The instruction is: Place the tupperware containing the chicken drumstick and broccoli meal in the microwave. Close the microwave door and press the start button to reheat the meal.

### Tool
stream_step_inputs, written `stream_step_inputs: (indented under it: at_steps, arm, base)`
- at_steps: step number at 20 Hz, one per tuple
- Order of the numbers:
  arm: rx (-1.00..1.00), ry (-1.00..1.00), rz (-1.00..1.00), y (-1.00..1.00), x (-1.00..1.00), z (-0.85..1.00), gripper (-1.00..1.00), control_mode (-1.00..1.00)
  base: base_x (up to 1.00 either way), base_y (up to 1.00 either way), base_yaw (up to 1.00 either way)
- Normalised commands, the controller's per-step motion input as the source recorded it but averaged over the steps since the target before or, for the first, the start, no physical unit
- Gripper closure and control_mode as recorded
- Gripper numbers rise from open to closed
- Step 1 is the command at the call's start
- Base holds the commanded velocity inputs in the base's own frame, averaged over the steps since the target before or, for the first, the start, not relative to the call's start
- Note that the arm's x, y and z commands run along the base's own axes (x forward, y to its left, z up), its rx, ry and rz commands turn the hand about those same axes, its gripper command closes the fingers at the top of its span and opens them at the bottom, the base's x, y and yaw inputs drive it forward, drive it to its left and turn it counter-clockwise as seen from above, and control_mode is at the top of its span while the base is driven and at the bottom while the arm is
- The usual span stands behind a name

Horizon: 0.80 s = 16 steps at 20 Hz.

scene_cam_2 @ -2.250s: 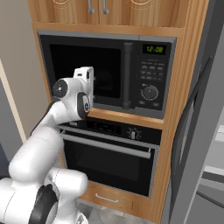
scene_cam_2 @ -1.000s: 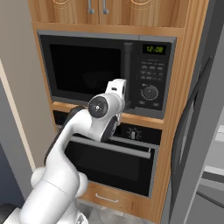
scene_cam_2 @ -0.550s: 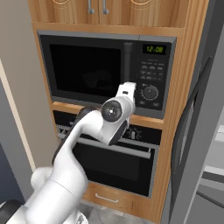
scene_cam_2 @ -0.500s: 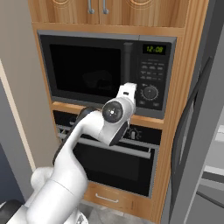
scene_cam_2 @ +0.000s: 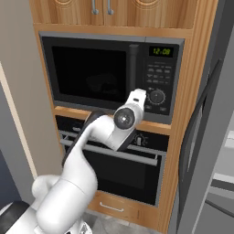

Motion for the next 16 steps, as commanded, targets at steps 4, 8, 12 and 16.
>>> stream_step_inputs:
  at_steps: [4,8,12,16]
  arm:
    - [0.08,0.0,0.07,-0.05,0.27,-0.08,1.0,-1.0]
    - [0.05,0.0,0.11,-0.11,0.21,-0.13,1.0,-1.0]
    - [0.01,0.0,0.07,-0.09,0.17,-0.1,1.0,-1.0]
    - [0.0,0.0,0.0,-0.13,0.26,-0.04,1.0,-1.0]
  base:
    - [0.0,0.0,0.0]
    - [0.0,0.0,0.0]
    - [0.0,0.0,0.0]
    - [0.0,0.0,0.0]
